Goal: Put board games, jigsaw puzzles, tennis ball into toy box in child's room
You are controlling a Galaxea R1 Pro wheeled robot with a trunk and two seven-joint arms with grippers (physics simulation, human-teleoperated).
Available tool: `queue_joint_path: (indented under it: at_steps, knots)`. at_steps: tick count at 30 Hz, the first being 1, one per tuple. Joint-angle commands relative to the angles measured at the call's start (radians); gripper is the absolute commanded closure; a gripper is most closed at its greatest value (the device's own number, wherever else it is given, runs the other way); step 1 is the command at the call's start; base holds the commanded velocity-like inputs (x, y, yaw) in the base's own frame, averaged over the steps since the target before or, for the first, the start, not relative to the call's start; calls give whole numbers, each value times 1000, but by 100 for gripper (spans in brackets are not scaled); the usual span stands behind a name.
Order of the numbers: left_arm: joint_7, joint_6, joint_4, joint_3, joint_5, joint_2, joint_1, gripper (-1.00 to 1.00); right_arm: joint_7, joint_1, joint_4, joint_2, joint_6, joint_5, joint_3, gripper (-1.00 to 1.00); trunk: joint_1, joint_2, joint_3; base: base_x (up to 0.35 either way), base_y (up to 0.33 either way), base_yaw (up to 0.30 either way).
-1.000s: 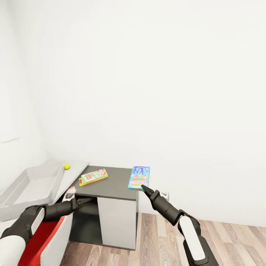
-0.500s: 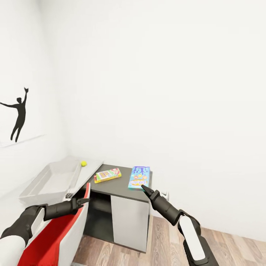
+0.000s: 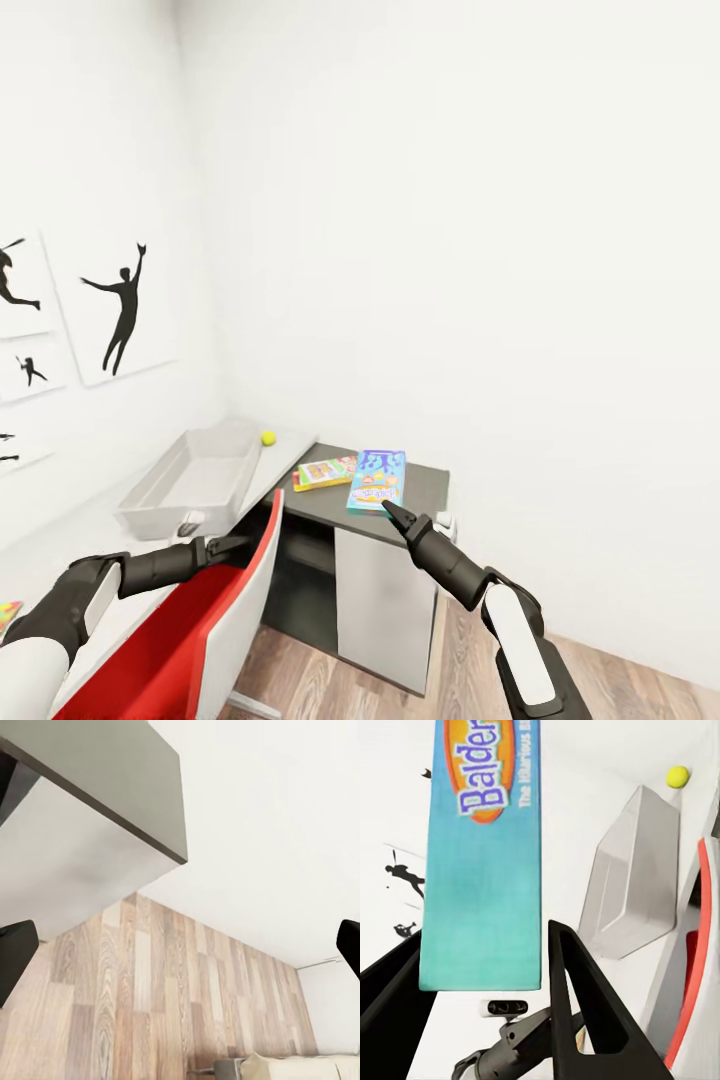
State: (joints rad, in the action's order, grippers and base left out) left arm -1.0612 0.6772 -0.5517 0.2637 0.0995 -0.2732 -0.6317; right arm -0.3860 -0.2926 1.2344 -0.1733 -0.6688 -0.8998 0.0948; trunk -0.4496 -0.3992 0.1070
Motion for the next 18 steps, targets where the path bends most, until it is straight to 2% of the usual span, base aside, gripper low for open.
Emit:
queue_joint_path:
  at_steps: [1, 12, 18]
  knots:
    - [-1, 7, 1, 1, 3, 0, 0, -100, -2, 0, 0, -1, -9, -7, 4, 100, 0, -1, 0, 0, 0, 267]
    - [0, 8, 1, 1, 3, 0, 0, -100, -2, 0, -1, -1, -10, -7, 3, 100, 0, -1, 7, 0, -3, 268]
    - [0, 8, 1, 2, 3, 0, -1, -100, -2, 0, -1, -1, -9, -7, 3, 100, 0, -1, 11, 0, -88, 268]
